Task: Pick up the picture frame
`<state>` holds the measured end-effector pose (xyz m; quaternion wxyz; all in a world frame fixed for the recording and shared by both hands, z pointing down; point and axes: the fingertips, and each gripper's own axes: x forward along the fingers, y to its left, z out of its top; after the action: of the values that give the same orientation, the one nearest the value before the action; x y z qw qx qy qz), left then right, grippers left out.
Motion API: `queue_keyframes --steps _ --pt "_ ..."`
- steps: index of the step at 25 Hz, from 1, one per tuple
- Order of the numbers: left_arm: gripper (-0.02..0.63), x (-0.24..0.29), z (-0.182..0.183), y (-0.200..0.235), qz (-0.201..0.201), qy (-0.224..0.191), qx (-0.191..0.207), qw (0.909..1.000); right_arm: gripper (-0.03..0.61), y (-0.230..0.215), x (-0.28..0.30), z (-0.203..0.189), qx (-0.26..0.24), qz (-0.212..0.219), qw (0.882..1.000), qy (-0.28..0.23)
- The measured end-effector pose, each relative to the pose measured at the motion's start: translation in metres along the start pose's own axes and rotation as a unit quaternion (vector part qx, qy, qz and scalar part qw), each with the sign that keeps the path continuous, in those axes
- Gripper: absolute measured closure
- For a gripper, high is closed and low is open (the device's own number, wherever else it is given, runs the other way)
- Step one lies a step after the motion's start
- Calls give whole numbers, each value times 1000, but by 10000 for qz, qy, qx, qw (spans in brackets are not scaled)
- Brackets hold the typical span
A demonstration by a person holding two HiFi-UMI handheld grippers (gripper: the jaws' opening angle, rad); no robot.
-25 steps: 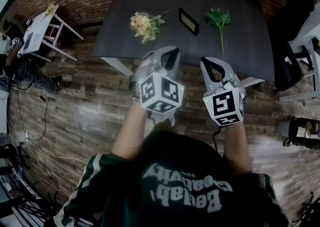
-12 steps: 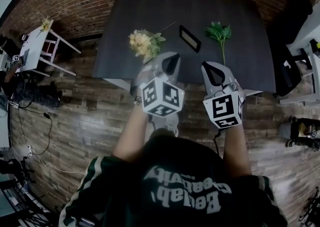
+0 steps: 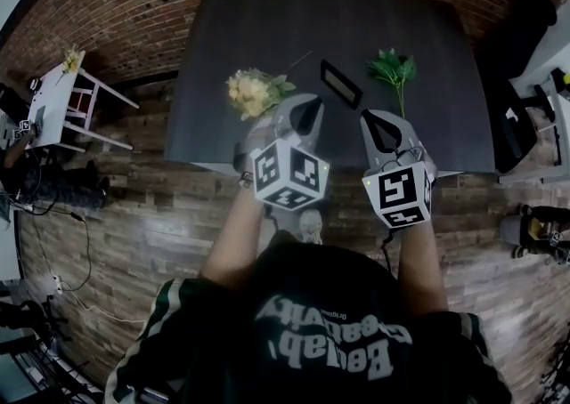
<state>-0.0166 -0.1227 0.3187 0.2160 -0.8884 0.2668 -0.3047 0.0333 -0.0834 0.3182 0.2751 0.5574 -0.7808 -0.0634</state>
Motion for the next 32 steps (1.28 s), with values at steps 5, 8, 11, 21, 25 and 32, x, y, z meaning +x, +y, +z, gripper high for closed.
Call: queue_keyframes --steps 5,8,11,21,25,32 --pt "611 12 -7 12 -76 -8 97 9999 572 -5 21 3 13 -84 10000 30" --pt "611 18 -10 19 -91 -54 130 9999 572 -10 32 6 17 -155 9999 36" --pt "611 22 -15 22 -105 -89 125 9998 572 -11 40 10 -29 -242 9997 19" --pt "611 30 -34 30 -62 2 -66 10000 572 -14 58 13 -79 -283 9996 33" --pt "611 32 -39 39 60 23 -42 10000 571 -11 70 19 -165 -161 9997 9" --pt "611 50 -40 49 171 120 -67 9998 571 -23 92 25 -247 99 9996 -91"
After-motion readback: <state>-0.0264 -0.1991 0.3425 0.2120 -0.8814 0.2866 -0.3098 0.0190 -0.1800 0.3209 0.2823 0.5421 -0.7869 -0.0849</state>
